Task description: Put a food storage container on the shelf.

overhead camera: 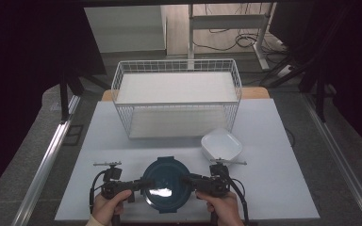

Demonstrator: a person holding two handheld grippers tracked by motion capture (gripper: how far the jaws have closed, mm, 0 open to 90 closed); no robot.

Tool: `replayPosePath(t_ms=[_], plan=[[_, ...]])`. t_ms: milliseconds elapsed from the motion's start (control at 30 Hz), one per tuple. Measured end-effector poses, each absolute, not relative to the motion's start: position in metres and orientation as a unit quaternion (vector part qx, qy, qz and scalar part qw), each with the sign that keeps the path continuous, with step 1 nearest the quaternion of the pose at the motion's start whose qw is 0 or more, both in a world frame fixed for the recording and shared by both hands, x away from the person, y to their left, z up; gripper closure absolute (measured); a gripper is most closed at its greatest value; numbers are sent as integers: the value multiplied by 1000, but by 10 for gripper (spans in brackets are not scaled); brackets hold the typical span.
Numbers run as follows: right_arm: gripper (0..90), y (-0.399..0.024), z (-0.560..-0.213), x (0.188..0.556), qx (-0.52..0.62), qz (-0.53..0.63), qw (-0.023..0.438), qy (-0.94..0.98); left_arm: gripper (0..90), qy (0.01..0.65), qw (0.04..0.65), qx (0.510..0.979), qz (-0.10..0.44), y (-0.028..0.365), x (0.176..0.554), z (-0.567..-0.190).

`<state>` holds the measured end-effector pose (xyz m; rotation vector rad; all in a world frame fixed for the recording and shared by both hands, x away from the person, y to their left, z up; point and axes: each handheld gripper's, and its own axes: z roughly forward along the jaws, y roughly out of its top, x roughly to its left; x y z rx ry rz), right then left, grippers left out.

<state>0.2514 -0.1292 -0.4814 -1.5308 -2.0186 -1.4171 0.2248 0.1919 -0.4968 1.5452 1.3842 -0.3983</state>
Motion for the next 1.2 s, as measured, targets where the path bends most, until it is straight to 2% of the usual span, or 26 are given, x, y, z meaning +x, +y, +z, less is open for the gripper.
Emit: replayPosePath(t_ms=[400,1200], plan=[[406,-125,-454,275,-513,-500,106,-690,402,560,503,642,-145,196,250,-467],[409,-128,-404,303,-495,-509,71,-701,403,538,525,644,-142,193,281,-428]])
